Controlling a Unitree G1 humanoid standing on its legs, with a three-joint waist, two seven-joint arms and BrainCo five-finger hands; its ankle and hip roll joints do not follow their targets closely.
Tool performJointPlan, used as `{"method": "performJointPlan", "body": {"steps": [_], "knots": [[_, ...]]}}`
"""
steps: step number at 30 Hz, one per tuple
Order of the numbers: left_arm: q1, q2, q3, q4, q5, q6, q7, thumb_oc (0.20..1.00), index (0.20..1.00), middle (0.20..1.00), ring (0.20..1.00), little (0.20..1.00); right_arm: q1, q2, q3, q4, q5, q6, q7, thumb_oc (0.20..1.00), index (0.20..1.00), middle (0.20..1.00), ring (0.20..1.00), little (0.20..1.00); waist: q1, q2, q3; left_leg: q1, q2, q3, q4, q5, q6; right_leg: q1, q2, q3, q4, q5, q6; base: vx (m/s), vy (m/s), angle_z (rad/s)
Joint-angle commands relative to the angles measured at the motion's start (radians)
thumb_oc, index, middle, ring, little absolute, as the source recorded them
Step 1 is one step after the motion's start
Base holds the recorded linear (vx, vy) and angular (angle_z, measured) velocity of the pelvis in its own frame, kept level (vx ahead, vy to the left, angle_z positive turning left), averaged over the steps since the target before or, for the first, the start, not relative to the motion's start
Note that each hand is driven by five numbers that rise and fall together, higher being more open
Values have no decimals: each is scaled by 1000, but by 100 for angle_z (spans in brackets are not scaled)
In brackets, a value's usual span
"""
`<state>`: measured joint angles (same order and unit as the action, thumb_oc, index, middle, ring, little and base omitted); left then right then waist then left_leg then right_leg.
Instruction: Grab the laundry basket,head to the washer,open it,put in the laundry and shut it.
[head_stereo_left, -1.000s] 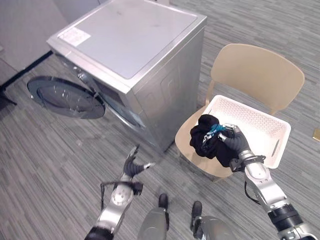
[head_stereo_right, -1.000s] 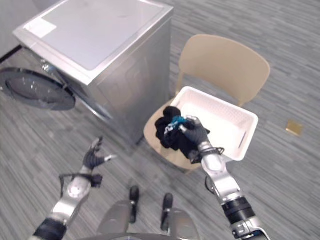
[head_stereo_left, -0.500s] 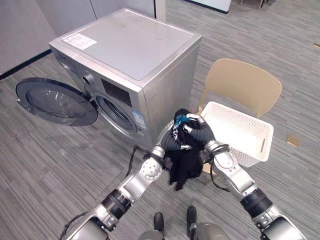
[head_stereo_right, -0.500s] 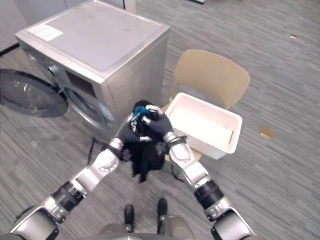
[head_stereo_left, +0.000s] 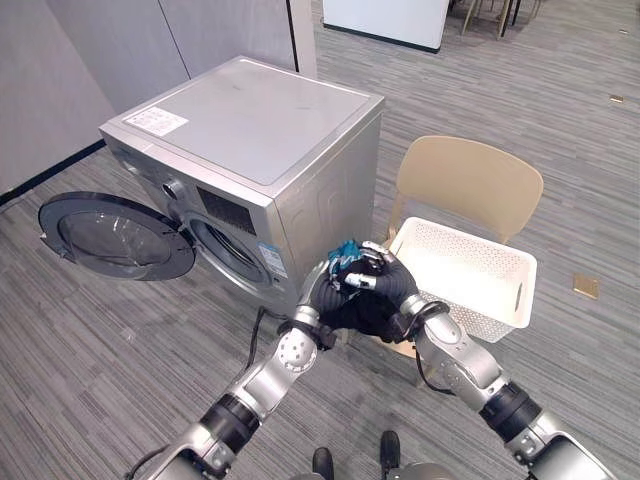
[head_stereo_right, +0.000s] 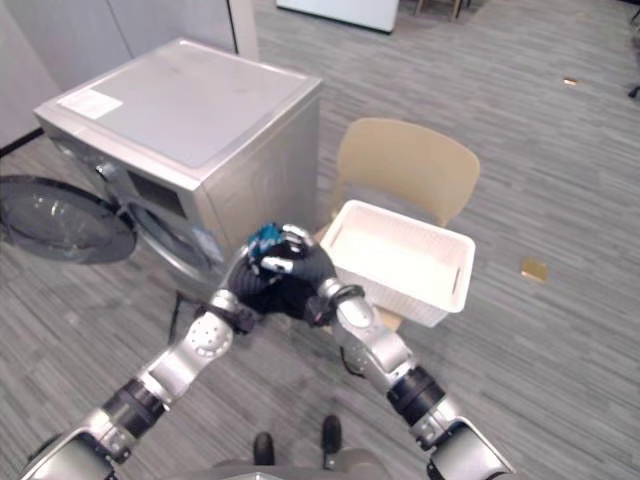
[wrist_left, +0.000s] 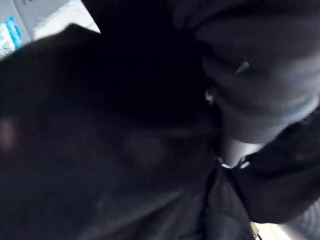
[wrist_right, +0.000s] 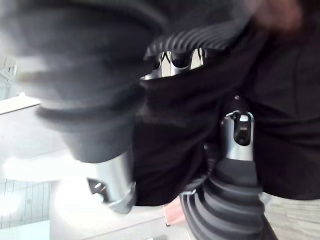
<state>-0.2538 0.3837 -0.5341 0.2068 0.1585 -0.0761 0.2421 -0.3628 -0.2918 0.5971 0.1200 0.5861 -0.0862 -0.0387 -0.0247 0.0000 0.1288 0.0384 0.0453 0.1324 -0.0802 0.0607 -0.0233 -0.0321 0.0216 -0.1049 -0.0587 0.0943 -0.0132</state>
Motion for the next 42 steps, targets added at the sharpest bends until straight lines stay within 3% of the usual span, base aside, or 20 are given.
{"method": "performJointPlan", "body": {"steps": [1,4,9,18,20,24,26,28,29,30,31,35,38,42], "knots": [[41,0,121,2,-60,-51,22,200,200,200,200,200,77,5,-78,-141,-134,-47,32,1000,1000,1000,1000,1000,2,-57,-47,-30,8,3,-7,-69,-30,61,-56,15,7,-174,98,0,0,0],[103,-1,166,19,-93,-45,5,200,200,200,200,200,137,-40,-126,-146,-204,-43,31,1000,1000,1000,1000,1000,1,-55,-48,-31,8,4,-7,-66,-31,62,-57,10,3,-171,100,11,-10,0],[283,-1,322,117,-168,-30,-69,200,200,200,200,200,346,-179,-283,-74,-475,-14,31,1000,1000,1000,1000,1000,1,-50,-37,-34,5,-1,-7,-61,-32,69,-61,1,-6,-170,106,11,-12,0],[414,-23,476,357,-206,6,-104,200,200,200,200,200,468,-154,-378,243,-615,23,37,1000,1000,1000,1000,1000,4,-36,-14,-38,3,-9,-7,-53,-29,70,-62,-7,3,-183,103,3,-7,2],[420,-37,517,461,-229,16,-85,200,200,200,200,200,453,-142,-371,323,-643,26,28,1000,1000,1000,1000,1000,10,-32,-4,-32,3,-13,-7,-53,-29,72,-58,-5,12,-195,99,17,-18,1],[399,-32,534,503,-249,15,-64,200,200,200,200,200,419,-140,-351,355,-665,20,8,1000,1000,1000,1000,1000,23,-33,35,-62,7,-28,35,-49,-30,53,-59,-7,39,-207,89,-79,-51,1],[366,-29,520,505,-267,11,-43,200,200,200,200,200,386,-154,-332,358,-689,14,-26,1000,1000,1000,1000,1000,39,-42,81,-173,11,-42,162,-63,-43,21,-69,-65,71,-229,68,-158,-116,46],[363,-38,517,499,-279,13,-33,200,200,200,200,200,390,-157,-337,362,-702,22,-41,1000,1000,1000,1000,1000,37,-46,93,-201,49,46,204,-59,-50,36,-86,-125,77,-254,61,-28,-64,129],[363,-38,517,499,-279,13,-33,200,200,200,200,200,390,-157,-337,362,-702,22,-41,1000,1000,1000,1000,1000,36,-46,93,-201,49,45,205,-59,-50,36,-86,-125,77,-255,61,76,2,151],[369,-45,522,492,-287,12,-31,200,200,200,200,200,390,-153,-336,366,-705,30,-47,1000,1000,1000,1000,1000,42,-48,90,-205,82,108,200,-47,-45,52,-96,-165,83,-262,61,188,30,98],[370,-48,521,498,-286,14,-26,200,200,200,200,200,392,-151,-335,363,-707,30,-51,1000,1000,1000,1000,1000,45,-51,85,-194,89,106,187,-59,-55,71,-101,-174,92,-284,68,226,61,84],[361,-46,516,502,-270,20,-17,200,200,200,200,200,406,-146,-347,355,-718,34,-65,1000,1000,1000,1000,1000,46,-54,85,-219,119,120,124,-15,-64,92,-126,-233,112,-308,72,109,79,61],[350,-43,513,490,-261,24,-13,200,200,200,200,200,407,-138,-354,383,-733,48,-81,1000,1000,1000,1000,1000,43,-53,80,-255,167,201,64,19,-75,140,-164,-296,111,-321,91,226,256,94],[359,-40,509,490,-241,27,-16,200,200,200,200,200,409,-114,-352,390,-744,46,-82,1000,1000,1000,1000,1000,50,-54,56,-240,159,182,63,39,-75,175,-190,-309,121,-323,114,296,306,45]]}}
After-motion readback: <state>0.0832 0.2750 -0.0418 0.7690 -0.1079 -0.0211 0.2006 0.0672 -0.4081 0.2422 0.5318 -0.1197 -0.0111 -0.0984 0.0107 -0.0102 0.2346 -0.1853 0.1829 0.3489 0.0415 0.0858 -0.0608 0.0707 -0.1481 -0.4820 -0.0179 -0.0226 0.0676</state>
